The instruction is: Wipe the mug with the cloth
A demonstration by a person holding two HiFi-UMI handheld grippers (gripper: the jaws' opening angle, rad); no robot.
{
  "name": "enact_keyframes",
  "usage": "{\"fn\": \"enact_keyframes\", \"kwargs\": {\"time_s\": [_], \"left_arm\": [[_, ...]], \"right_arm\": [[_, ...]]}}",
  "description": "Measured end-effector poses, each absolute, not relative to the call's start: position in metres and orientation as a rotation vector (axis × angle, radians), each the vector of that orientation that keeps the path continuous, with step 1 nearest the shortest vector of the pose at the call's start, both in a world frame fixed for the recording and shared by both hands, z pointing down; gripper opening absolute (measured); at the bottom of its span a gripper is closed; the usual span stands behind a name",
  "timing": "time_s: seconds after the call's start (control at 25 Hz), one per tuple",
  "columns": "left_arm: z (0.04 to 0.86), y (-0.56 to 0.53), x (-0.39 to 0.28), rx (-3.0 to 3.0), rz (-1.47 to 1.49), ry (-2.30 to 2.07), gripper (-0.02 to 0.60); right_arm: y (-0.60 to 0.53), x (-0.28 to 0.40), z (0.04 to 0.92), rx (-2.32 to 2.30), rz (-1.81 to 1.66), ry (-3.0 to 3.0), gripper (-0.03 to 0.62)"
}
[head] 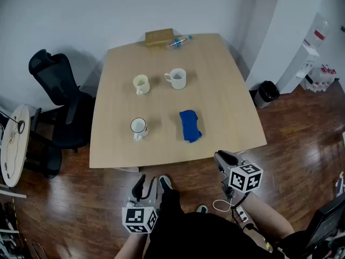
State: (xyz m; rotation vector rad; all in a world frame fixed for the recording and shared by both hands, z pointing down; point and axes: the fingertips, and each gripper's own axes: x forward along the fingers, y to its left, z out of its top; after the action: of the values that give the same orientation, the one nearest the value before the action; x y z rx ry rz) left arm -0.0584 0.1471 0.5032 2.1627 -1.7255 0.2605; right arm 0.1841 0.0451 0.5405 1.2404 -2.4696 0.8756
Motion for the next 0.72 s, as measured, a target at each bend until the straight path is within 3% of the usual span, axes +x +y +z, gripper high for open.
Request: {"fn": "enact_keyframes", "kwargs": {"time_s": [0.52, 0.72], "left_arm": [[0.55, 0.019, -0.18, 2.166, 0.41, -1.564, 0.152], [0.563, -0.001, -0.195, 2.124, 0.468, -1.573, 0.152]], "right_arm": [[-0.127, 0.089, 0.645, 1.203, 1.015, -2.057, 0.209], [-0.134, 0.074, 0.689, 1.066, 1.039, -1.871, 0.221]]}}
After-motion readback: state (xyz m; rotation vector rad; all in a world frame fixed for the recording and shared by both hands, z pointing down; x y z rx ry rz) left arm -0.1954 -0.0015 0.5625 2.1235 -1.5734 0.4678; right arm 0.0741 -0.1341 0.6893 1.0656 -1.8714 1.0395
